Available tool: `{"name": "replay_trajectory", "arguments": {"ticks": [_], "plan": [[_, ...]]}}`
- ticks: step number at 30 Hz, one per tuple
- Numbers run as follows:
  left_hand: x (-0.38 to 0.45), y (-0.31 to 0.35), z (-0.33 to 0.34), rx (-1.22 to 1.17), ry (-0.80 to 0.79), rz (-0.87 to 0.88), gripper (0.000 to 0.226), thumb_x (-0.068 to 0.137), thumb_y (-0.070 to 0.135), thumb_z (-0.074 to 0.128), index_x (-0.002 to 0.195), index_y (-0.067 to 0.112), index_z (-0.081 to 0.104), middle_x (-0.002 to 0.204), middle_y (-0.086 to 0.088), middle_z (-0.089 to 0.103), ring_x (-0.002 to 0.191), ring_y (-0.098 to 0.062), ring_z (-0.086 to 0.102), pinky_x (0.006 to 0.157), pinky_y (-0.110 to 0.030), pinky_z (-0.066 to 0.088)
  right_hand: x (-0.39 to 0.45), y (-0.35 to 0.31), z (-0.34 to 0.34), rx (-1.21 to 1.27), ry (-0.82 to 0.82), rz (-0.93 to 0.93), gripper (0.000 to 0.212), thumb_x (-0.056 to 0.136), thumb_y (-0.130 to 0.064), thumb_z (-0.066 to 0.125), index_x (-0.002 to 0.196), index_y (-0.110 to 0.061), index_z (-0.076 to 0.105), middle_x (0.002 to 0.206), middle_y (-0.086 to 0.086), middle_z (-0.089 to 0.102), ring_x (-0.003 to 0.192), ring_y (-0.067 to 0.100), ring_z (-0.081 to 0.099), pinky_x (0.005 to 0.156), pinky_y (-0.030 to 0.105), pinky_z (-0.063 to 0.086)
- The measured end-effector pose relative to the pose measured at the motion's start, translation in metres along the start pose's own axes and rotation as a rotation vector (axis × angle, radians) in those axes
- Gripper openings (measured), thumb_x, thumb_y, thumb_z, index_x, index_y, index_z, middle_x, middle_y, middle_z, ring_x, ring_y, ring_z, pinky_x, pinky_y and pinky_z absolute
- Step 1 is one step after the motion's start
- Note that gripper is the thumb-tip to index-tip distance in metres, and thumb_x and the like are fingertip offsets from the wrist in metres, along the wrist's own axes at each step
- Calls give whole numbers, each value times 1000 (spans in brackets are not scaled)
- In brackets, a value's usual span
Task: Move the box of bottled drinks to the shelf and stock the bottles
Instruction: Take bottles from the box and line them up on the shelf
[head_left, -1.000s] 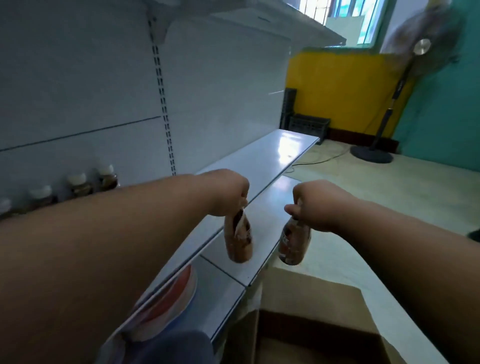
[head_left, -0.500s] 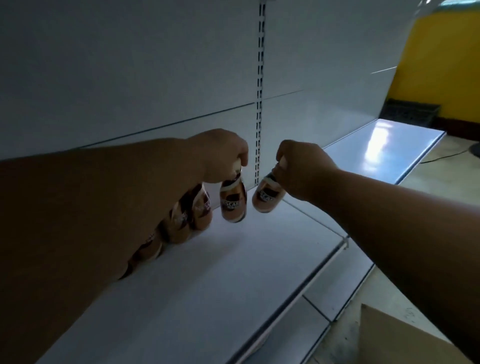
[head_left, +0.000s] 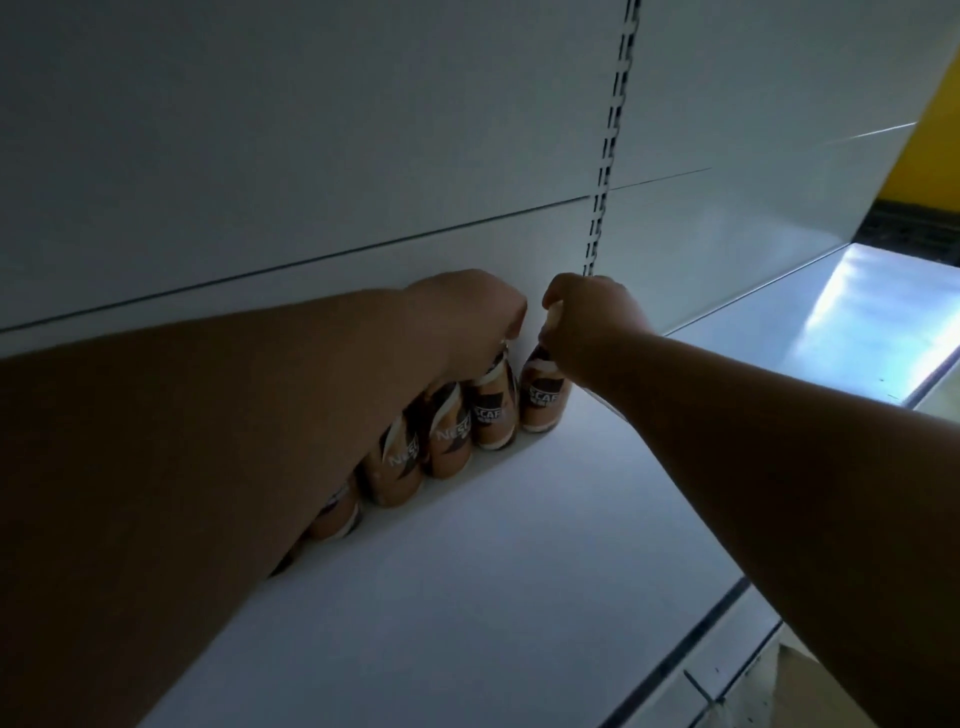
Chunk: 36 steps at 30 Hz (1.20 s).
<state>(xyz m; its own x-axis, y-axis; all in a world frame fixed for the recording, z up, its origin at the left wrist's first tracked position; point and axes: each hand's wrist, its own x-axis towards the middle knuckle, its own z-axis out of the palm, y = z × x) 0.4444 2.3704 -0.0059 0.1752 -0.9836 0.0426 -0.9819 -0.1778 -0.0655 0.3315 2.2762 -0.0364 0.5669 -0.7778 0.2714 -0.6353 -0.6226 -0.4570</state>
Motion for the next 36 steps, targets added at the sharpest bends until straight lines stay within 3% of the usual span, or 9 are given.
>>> {"name": "replay_trajectory", "arguments": {"ticks": [3, 8, 11, 15, 21, 26, 36], "plan": [[0, 2, 4, -8, 51, -33, 29, 89, 13, 57, 117, 20, 57, 117, -6, 55, 102, -24, 54, 86, -37, 48, 10, -2, -1, -25, -19, -14, 29, 89, -6, 59, 115, -18, 59, 110, 8, 56, 80, 19, 51, 67, 28, 46], [-13, 6, 2, 18, 245, -24, 28, 85, 11, 62, 111, 14, 50, 108, -8, 48, 85, -19, 43, 68, -34, 35, 4, -10, -14, -36, -62, -50, 38, 89, -13, 65, 124, -13, 50, 112, 12, 58, 85, 21, 51, 71, 30, 46], [-33, 3, -10, -8, 253, -60, 32, 82, 9, 62, 111, 13, 50, 109, -9, 51, 90, -22, 49, 70, -36, 41, -14, -19, -31, -68, -44, -114, 45, 86, -10, 67, 126, -14, 48, 115, 13, 56, 95, 26, 57, 75, 33, 47], [-80, -7, -30, -59, 273, -128, 31, 80, 11, 63, 109, 14, 52, 103, -5, 52, 87, -21, 49, 74, -36, 44, -43, -47, -49, -95, -59, -250, 35, 88, -15, 61, 122, -17, 51, 113, 8, 57, 101, 26, 57, 76, 31, 44], [-185, -42, -37, -120, 138, -249, 31, 85, 13, 59, 116, 13, 55, 107, -8, 56, 94, -25, 54, 86, -43, 47, -96, -120, -44, -70, -133, -471, 28, 92, -28, 57, 119, -21, 53, 114, 3, 55, 105, 21, 53, 88, 33, 46], [-255, -78, -42, -115, 147, -390, 28, 86, 18, 59, 114, 19, 53, 106, -2, 57, 93, -20, 54, 81, -37, 48, -130, -179, -28, -71, -213, -557, 28, 91, -30, 58, 117, -22, 54, 114, 2, 54, 106, 22, 53, 89, 34, 45], [-313, -129, -24, 25, -1, -562, 22, 91, 31, 51, 109, 20, 56, 114, -4, 56, 103, -26, 55, 88, -42, 49, -149, -247, 18, -150, -330, -651, 33, 93, -27, 57, 124, -19, 52, 125, 6, 52, 114, 24, 49, 92, 33, 40]]}}
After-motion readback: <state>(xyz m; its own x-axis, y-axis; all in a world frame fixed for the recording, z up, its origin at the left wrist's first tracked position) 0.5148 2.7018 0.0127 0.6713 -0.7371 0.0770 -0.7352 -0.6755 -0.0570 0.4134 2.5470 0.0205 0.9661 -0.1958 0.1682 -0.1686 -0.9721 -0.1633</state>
